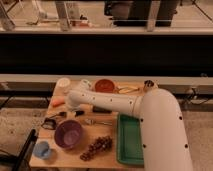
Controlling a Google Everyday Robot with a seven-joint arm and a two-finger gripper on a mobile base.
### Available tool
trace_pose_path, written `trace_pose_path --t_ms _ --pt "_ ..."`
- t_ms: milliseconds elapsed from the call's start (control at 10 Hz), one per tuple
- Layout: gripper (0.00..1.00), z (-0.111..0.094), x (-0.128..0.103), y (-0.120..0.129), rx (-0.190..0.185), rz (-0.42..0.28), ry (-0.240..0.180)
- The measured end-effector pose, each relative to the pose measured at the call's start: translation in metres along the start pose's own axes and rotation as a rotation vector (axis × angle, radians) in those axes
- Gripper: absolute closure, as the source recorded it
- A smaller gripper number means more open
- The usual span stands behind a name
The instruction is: Place brush in purple bowl
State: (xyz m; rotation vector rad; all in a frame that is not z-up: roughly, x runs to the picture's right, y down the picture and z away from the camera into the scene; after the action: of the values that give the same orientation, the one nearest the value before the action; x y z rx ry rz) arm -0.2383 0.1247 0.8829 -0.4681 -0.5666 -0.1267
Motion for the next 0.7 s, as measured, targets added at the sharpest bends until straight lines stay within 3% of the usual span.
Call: trace_pose_path --t_ms 700 --pt "0.2 0.01 0.012 0.006 -0.032 0.064 -0.071"
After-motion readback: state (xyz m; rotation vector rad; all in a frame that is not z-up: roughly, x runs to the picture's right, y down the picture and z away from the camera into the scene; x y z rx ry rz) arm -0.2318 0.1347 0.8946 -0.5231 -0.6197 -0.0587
